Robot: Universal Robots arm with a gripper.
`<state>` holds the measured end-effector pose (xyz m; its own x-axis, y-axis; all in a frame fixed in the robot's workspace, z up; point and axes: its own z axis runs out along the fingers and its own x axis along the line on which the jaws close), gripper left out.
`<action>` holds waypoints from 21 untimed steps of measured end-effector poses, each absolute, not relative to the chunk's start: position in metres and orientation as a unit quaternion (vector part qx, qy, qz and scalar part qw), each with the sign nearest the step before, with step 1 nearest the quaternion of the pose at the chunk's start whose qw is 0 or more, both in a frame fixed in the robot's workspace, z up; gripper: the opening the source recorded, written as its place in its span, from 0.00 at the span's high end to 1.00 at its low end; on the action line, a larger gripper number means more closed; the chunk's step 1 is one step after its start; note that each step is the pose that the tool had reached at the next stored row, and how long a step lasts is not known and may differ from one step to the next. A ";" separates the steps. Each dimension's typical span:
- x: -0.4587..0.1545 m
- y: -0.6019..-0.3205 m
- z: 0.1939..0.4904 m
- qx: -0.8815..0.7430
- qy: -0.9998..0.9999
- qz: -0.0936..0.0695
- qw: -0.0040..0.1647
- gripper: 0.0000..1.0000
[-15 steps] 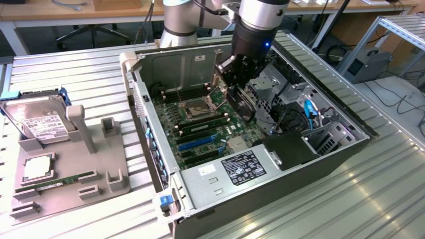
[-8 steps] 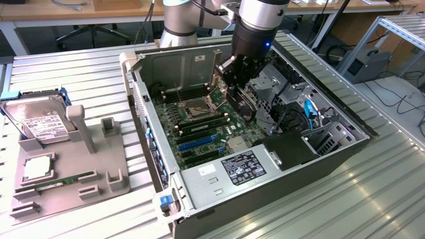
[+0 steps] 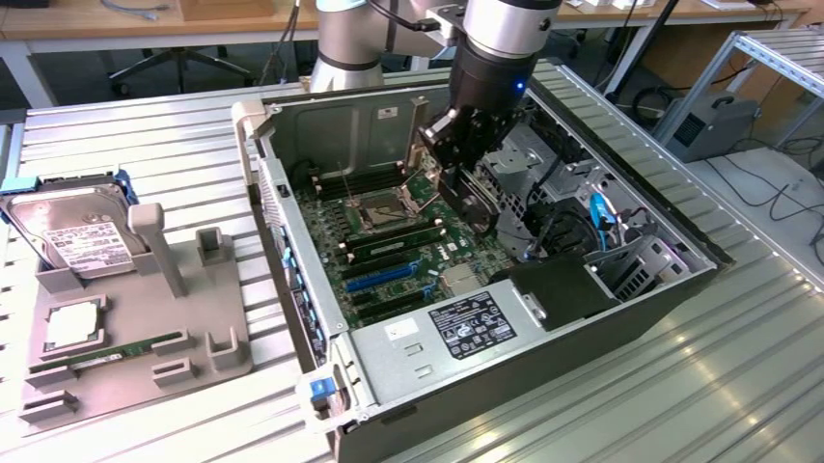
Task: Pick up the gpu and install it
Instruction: 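Insert the gpu into the slot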
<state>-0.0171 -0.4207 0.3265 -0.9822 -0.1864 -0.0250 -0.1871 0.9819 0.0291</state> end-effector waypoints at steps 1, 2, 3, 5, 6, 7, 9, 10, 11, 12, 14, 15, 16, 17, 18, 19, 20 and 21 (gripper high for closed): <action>-0.017 -0.421 0.326 -0.096 0.995 0.016 0.011 0.73; -0.017 -0.421 0.326 -0.098 0.995 0.016 0.011 0.73; -0.017 -0.421 0.326 -0.099 0.995 0.016 0.011 0.73; -0.017 -0.421 0.326 -0.103 0.994 0.015 0.011 0.73; -0.017 -0.421 0.326 -0.105 0.994 0.015 0.011 0.73; -0.017 -0.421 0.326 -0.107 0.994 0.015 0.011 0.73; -0.017 -0.421 0.326 -0.110 0.994 0.015 0.011 0.73; -0.017 -0.421 0.326 -0.112 0.994 0.015 0.011 0.73; -0.017 -0.421 0.326 -0.114 0.993 0.015 0.011 0.73; -0.017 -0.421 0.326 -0.115 0.993 0.015 0.011 0.73; -0.017 -0.421 0.326 -0.124 0.992 0.015 0.010 0.73; -0.017 -0.421 0.326 -0.127 0.992 0.015 0.010 0.73; -0.017 -0.421 0.326 -0.129 0.992 0.015 0.010 0.73; -0.017 -0.421 0.326 -0.130 0.991 0.015 0.010 0.73; -0.017 -0.421 0.326 -0.133 0.991 0.015 0.010 0.73; -0.017 -0.421 0.326 -0.136 0.991 0.015 0.010 0.73; -0.017 -0.421 0.326 -0.138 0.990 0.014 0.010 0.73; -0.017 -0.421 0.326 -0.139 0.990 0.014 0.010 0.73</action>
<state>-0.0171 -0.4207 0.3260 -0.9609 -0.2759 -0.0242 -0.2765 0.9607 0.0258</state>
